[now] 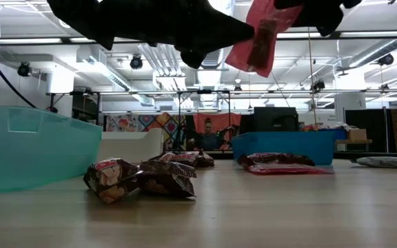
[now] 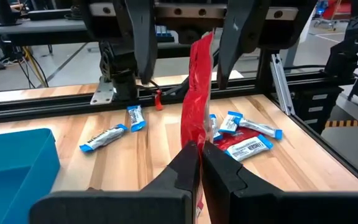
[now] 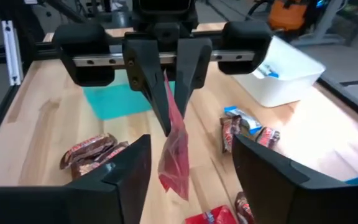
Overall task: Sort candy
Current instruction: Put the red candy into the blue bin
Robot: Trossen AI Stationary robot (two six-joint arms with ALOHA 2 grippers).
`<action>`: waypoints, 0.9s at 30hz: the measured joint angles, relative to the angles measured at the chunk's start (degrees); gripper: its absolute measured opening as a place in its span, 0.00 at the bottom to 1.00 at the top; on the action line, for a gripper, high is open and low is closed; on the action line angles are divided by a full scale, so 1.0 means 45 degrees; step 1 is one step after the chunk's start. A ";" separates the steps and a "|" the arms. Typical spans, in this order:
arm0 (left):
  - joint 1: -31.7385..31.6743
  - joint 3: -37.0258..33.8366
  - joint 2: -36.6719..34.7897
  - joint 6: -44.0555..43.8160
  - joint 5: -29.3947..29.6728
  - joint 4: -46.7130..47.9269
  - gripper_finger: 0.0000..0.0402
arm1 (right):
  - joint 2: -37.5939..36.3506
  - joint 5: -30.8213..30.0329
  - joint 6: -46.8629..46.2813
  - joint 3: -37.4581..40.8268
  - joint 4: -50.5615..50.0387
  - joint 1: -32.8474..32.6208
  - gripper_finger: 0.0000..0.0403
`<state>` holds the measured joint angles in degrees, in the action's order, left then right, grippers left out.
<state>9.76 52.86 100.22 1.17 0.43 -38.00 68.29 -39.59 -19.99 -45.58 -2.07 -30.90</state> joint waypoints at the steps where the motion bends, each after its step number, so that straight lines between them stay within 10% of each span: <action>1: 0.0000 0.0000 0.0000 -0.0005 0.0000 -0.0020 0.00 | 0.0027 0.0272 -0.0006 0.0000 0.0027 0.0131 0.50; 10: 0.0000 0.0000 -0.0005 -0.0079 0.0025 -0.0116 0.00 | 0.0083 0.0951 0.0556 0.0000 0.0097 0.0764 0.06; 22: -0.0232 0.0000 -0.0974 -0.0378 0.0244 0.0891 0.21 | -0.0171 0.1124 0.0439 -0.1918 -0.2861 0.1320 0.02; 27: -0.0492 0.0000 -0.2217 -0.0443 0.2530 0.3414 0.31 | -0.0150 0.0420 0.0101 -0.3147 -0.5315 0.2329 0.02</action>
<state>7.55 52.86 90.25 -0.83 11.81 -22.64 67.61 -37.70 -19.53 -59.74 -25.98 -20.42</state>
